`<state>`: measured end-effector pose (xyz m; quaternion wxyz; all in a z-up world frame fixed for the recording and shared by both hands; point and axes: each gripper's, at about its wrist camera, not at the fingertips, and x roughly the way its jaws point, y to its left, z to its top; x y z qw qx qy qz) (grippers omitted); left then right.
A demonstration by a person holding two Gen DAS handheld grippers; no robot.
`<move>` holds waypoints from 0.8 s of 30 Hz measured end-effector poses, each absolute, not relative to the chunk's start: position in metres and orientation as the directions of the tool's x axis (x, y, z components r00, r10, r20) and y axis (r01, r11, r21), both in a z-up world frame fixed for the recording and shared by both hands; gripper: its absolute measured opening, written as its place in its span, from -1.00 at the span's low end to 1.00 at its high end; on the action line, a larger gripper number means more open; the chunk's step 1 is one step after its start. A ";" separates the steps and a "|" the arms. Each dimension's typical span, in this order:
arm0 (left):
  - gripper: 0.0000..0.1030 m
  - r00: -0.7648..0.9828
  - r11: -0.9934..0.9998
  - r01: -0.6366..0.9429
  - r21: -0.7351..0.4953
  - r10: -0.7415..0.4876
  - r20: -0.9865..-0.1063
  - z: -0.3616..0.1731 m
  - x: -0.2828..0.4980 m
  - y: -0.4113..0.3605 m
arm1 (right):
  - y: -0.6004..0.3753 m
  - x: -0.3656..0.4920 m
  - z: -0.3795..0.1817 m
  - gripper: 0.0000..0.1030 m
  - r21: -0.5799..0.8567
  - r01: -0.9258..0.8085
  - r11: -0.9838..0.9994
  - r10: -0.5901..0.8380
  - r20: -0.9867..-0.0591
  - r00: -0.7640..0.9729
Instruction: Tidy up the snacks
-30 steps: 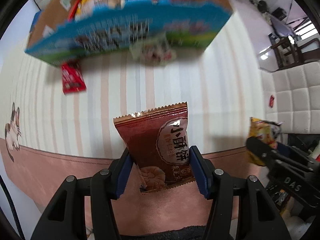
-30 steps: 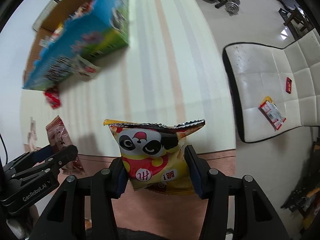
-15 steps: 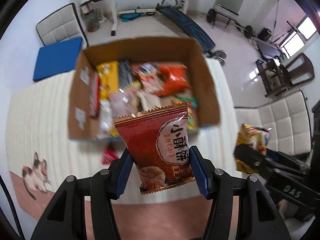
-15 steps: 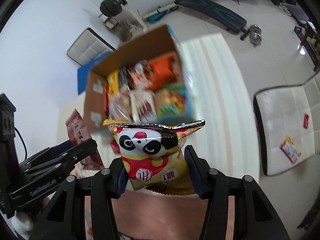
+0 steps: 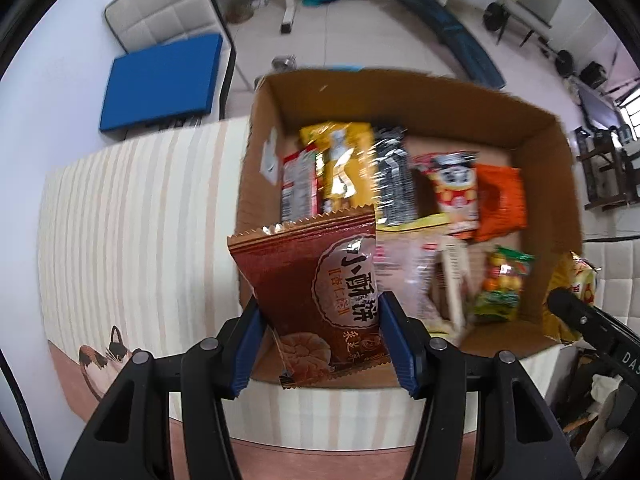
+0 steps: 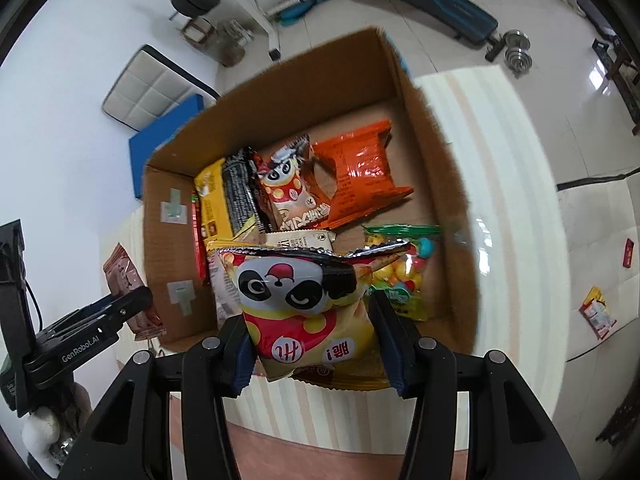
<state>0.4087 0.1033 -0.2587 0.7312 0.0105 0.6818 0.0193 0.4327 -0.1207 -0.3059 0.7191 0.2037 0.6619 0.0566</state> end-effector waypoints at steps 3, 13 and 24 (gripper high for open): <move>0.05 0.033 0.999 -0.022 0.044 0.044 -0.998 -0.277 0.415 0.111 | -0.114 0.444 -0.319 0.06 0.348 0.192 0.918 0.335 -0.937 0.097; 0.48 -0.022 0.999 -0.047 0.024 0.023 -1.000 -0.306 0.419 0.118 | -0.101 0.460 -0.339 0.81 0.257 0.173 0.951 0.254 -0.966 0.038; 0.66 0.118 0.999 -0.045 -0.018 -0.012 -0.993 -0.269 0.405 0.111 | -0.089 0.440 -0.308 0.88 0.204 0.058 0.977 0.195 -0.973 0.126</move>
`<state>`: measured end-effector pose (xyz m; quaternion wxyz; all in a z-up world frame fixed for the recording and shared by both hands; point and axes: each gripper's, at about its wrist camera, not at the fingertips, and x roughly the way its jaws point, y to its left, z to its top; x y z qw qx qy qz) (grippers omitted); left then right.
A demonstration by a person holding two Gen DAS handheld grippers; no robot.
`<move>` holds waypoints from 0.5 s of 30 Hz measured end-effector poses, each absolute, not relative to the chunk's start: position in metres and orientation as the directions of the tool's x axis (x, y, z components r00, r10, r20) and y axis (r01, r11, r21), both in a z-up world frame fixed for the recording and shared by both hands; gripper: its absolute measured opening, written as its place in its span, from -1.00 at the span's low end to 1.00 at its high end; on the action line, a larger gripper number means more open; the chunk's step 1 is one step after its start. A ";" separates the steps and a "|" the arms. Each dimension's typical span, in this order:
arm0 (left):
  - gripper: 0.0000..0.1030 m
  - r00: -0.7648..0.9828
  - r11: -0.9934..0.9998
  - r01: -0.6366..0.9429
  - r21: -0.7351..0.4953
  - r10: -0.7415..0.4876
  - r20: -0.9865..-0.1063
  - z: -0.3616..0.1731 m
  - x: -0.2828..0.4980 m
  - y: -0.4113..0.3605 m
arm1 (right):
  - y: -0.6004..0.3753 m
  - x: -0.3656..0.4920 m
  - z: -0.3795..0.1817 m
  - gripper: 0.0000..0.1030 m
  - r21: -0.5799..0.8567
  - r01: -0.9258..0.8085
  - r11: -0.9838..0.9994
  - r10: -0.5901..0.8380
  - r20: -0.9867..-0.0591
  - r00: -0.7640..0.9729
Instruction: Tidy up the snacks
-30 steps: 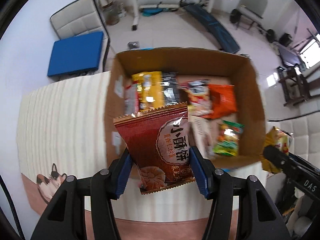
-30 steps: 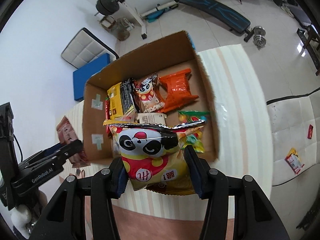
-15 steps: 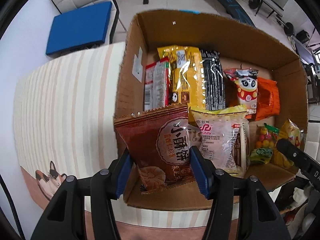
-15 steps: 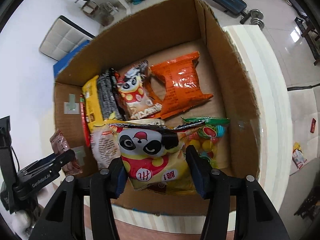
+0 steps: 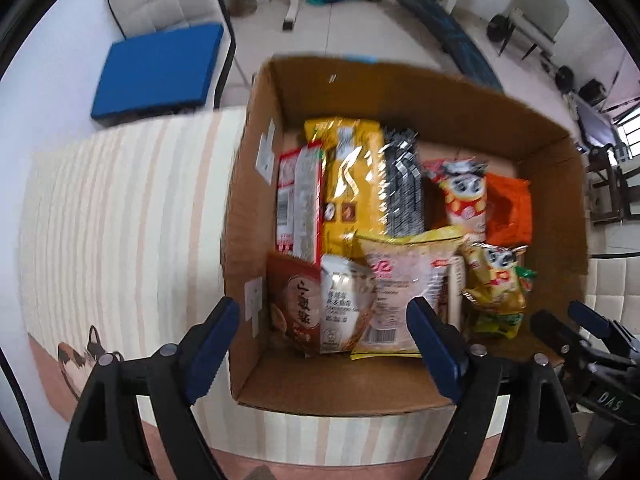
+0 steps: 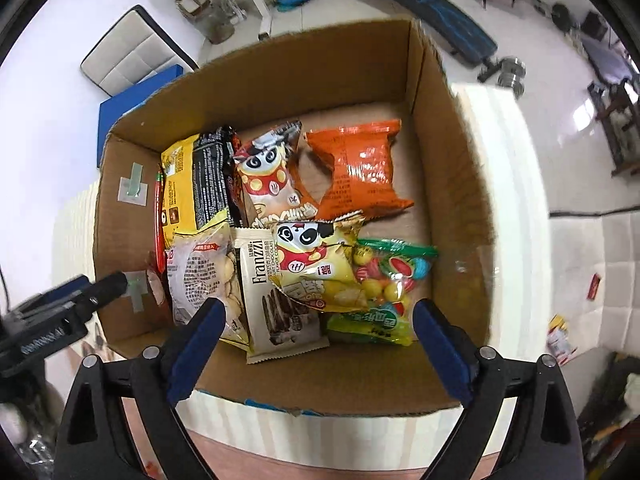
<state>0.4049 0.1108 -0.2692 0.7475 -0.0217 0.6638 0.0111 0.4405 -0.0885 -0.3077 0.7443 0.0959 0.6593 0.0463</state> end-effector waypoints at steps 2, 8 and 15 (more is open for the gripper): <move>0.66 0.175 0.999 -0.043 -0.016 -0.008 -0.985 -0.255 0.398 0.108 | -0.087 0.433 -0.299 0.88 0.215 0.045 0.976 0.206 -0.967 0.148; 0.66 0.338 0.999 -0.042 -0.005 0.009 -0.941 -0.220 0.360 0.101 | -0.088 0.394 -0.274 0.88 0.238 0.013 0.971 0.228 -0.945 0.236; 0.66 0.364 0.996 -0.092 0.011 0.043 -0.930 -0.233 0.299 0.111 | -0.094 0.331 -0.288 0.88 0.258 0.007 0.966 0.246 -0.931 0.268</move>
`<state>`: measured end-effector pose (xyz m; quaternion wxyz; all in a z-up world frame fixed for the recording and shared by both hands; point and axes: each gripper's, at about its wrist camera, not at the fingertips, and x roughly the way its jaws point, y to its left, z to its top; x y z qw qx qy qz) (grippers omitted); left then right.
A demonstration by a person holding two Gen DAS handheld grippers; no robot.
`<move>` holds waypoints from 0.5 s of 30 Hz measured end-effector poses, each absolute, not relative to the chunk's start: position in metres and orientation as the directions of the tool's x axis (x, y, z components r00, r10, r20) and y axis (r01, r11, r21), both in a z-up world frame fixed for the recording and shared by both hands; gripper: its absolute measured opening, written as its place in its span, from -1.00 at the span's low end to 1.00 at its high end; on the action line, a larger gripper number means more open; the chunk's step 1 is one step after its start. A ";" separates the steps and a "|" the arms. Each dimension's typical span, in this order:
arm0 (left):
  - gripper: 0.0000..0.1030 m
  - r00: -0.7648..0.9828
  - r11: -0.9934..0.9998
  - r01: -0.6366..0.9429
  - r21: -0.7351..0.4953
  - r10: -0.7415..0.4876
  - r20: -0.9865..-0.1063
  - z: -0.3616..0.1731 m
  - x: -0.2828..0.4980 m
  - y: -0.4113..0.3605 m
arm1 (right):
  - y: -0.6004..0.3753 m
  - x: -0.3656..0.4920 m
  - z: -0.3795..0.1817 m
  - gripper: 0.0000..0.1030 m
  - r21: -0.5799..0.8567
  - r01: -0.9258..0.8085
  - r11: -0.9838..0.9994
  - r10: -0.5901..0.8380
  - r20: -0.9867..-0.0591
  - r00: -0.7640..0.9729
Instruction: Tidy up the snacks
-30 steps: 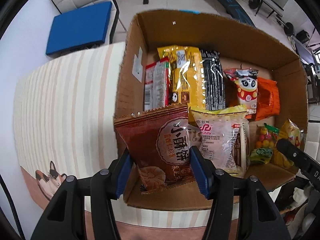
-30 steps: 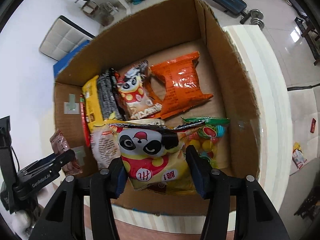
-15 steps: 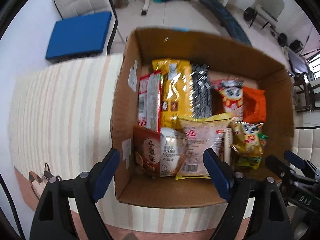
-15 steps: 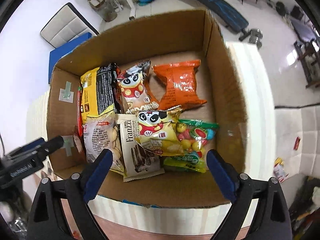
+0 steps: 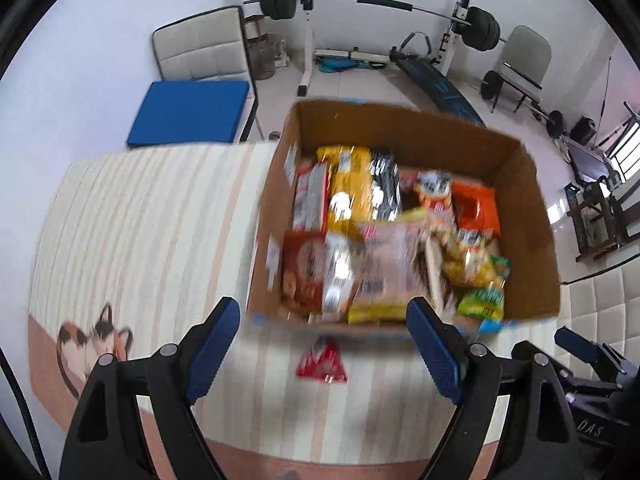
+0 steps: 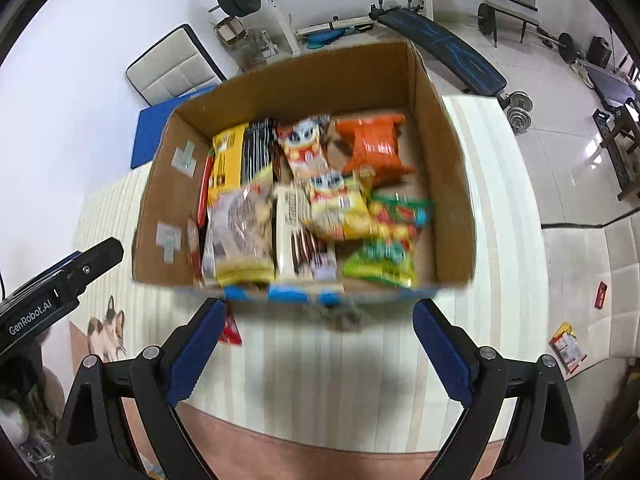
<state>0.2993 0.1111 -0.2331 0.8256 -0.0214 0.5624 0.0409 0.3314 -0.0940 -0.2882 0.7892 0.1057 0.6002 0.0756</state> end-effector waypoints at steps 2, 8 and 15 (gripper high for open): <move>0.66 0.344 0.995 -0.098 0.036 0.068 -0.936 -0.249 0.284 0.113 | -0.096 0.320 -0.305 0.88 0.268 0.020 0.963 0.254 -0.933 0.256; 0.66 0.186 0.990 -0.135 0.035 0.060 -0.981 -0.323 0.272 0.128 | -0.096 0.311 -0.360 0.83 0.272 0.048 0.961 0.252 -0.934 0.255; 0.66 0.127 0.987 -0.158 0.028 0.049 -0.991 -0.374 0.285 0.136 | -0.081 0.322 -0.405 0.81 0.272 0.036 0.962 0.253 -0.930 0.265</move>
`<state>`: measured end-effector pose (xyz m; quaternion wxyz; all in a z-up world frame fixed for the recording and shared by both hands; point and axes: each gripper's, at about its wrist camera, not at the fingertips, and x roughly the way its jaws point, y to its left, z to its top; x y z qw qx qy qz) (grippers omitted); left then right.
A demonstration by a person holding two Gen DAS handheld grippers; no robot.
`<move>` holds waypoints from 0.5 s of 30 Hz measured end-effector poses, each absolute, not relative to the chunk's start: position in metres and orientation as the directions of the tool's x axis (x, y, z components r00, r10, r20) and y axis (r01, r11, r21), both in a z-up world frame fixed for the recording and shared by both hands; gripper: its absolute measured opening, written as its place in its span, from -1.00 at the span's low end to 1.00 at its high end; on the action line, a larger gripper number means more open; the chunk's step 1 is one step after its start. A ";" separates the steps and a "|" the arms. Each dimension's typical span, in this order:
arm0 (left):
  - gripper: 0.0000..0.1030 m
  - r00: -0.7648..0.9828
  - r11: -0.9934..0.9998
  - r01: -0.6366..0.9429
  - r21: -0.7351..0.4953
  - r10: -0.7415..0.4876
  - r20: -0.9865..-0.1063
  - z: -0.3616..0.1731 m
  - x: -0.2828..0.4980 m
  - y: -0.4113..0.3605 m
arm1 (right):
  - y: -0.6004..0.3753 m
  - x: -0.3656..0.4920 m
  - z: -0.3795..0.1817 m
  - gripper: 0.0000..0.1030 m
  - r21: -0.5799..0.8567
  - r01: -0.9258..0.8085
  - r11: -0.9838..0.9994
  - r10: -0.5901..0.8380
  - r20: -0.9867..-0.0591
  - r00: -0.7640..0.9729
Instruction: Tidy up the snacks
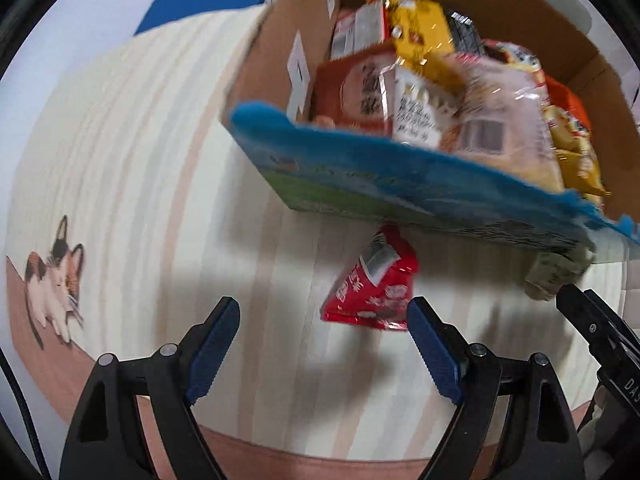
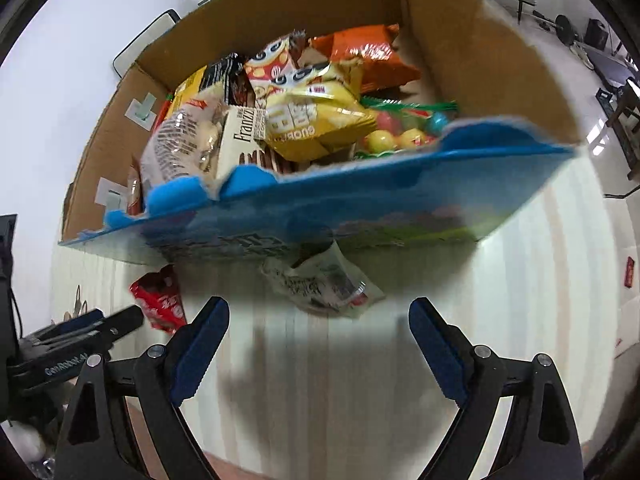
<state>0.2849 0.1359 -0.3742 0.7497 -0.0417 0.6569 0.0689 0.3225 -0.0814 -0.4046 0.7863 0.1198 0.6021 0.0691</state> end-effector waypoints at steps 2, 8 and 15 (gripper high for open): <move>0.66 0.116 0.988 -0.151 0.023 0.041 -0.992 -0.384 0.288 0.136 | -0.078 0.327 -0.413 0.76 0.275 0.044 0.961 0.254 -0.931 0.262; 0.66 0.128 0.994 -0.112 0.007 0.021 -0.992 -0.389 0.298 0.127 | -0.068 0.338 -0.426 0.43 0.249 0.037 0.968 0.231 -0.935 0.268; 0.65 0.138 0.998 -0.067 -0.014 -0.005 -0.990 -0.388 0.309 0.116 | -0.064 0.343 -0.431 0.19 0.245 0.044 0.968 0.227 -0.940 0.255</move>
